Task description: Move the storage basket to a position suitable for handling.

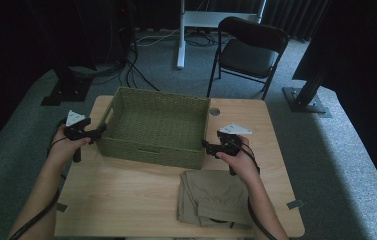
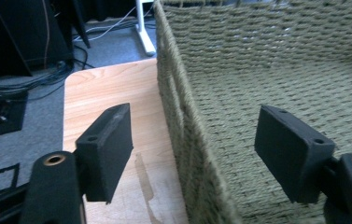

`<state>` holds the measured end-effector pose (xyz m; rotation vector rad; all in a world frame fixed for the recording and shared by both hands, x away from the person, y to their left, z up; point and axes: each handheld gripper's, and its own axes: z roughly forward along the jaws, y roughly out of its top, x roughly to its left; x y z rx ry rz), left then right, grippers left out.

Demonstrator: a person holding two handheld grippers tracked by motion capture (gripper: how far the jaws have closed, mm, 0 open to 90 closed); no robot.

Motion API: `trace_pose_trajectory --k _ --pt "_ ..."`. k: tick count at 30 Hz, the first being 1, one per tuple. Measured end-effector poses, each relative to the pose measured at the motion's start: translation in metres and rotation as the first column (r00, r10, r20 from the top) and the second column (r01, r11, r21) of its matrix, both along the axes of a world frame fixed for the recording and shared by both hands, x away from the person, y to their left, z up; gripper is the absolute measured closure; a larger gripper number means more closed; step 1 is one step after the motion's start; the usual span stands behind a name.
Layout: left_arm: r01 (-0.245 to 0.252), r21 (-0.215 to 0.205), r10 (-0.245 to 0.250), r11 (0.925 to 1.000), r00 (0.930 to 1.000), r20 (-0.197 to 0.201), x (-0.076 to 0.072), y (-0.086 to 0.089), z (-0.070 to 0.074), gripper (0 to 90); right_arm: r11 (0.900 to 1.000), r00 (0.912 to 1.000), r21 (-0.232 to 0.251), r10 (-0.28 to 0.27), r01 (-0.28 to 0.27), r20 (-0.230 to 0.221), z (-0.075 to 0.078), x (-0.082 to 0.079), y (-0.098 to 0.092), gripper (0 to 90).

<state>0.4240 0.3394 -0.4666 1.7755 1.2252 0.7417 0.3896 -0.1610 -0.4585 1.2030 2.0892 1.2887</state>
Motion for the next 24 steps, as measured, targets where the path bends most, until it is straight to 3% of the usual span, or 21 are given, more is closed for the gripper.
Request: trace_pose_trajectory --k 5,7,13,15,19,24 --pt "0.007 0.011 -0.007 0.9999 1.0000 0.001 0.001 -0.003 -0.005 42.5 0.999 0.9997 -0.032 0.018 -0.019 -0.015 -0.005 -0.001 0.012 33.1" --pt "0.002 0.016 -0.002 0.9999 0.9996 -0.028 0.001 -0.005 -0.009 47.9 0.999 0.9998 -0.039 0.015 -0.015 -0.015 -0.008 -0.001 0.015 34.2" --pt "-0.035 0.009 0.035 0.9994 0.9979 -0.054 0.001 -0.007 -0.008 66.4 0.997 0.9999 -0.074 0.012 -0.013 -0.004 -0.011 -0.001 0.023 37.7" --pt "-0.049 -0.003 0.049 0.9988 0.9968 -0.064 -0.001 -0.010 -0.008 72.6 0.998 0.9993 -0.056 0.011 -0.013 -0.036 -0.011 -0.002 0.026 48.8" --pt "-0.068 0.013 0.069 0.9976 0.9959 -0.059 -0.001 -0.013 -0.008 77.0 0.997 0.9989 -0.075 -0.015 0.012 -0.044 -0.010 -0.004 0.031 51.5" --pt "-0.110 -0.010 0.109 0.9939 0.9907 -0.082 -0.004 -0.017 -0.008 83.2 0.996 0.9958 -0.081 -0.042 0.036 -0.081 -0.008 -0.004 0.034 57.3"
